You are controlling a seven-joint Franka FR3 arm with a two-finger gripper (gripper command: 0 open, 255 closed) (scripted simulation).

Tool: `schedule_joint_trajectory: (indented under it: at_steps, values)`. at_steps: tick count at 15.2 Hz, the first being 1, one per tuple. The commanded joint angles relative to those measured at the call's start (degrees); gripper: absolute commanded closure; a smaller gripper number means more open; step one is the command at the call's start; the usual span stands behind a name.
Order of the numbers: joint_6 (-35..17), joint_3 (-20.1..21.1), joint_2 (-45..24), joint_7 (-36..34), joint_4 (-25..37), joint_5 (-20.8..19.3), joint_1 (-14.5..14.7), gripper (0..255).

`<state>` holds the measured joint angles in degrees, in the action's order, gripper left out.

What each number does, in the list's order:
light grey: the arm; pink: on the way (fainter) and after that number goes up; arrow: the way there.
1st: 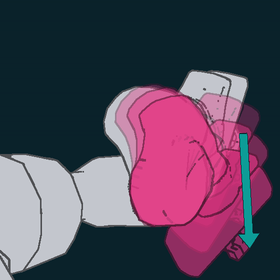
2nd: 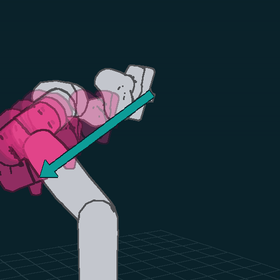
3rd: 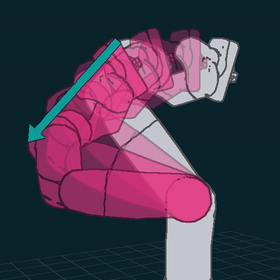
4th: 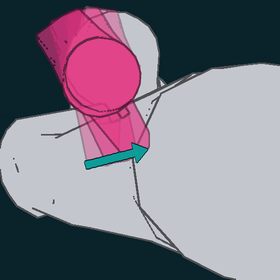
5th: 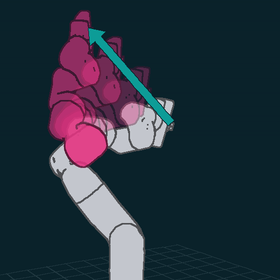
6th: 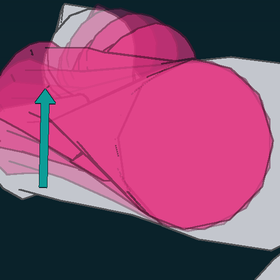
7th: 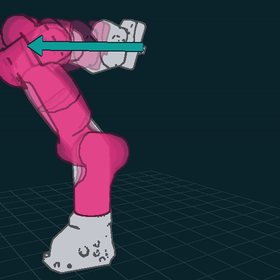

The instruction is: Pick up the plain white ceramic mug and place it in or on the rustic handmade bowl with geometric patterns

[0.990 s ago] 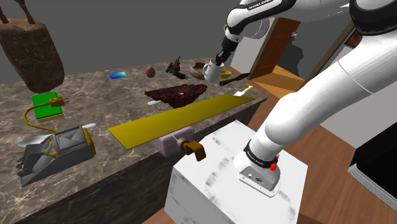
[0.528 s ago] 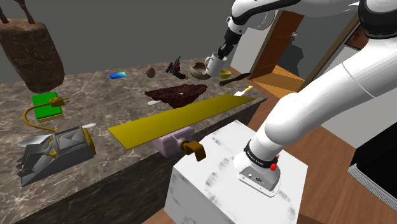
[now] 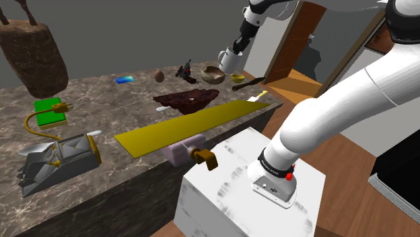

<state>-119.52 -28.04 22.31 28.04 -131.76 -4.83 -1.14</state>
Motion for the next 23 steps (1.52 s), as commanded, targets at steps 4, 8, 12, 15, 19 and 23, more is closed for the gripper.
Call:
schedule_joint_trajectory:
  at_steps: [4,8,12,15,19,23]
  values:
    - [3.6,0.5,0.5,-0.3,3.1,0.0,0.1,255]
    - [4.6,-2.2,-9.4,2.9,13.2,4.5,2.2,255]
    - [7.2,-4.5,-19.9,6.6,24.6,10.4,2.9,255]
    - [8.9,-5.2,-26.9,9.0,32.0,14.6,2.1,255]
    - [5.9,-5.1,-27.1,9.5,29.2,14.9,2.1,255]
    - [3.0,-5.0,-27.6,10.1,26.6,15.4,2.0,255]
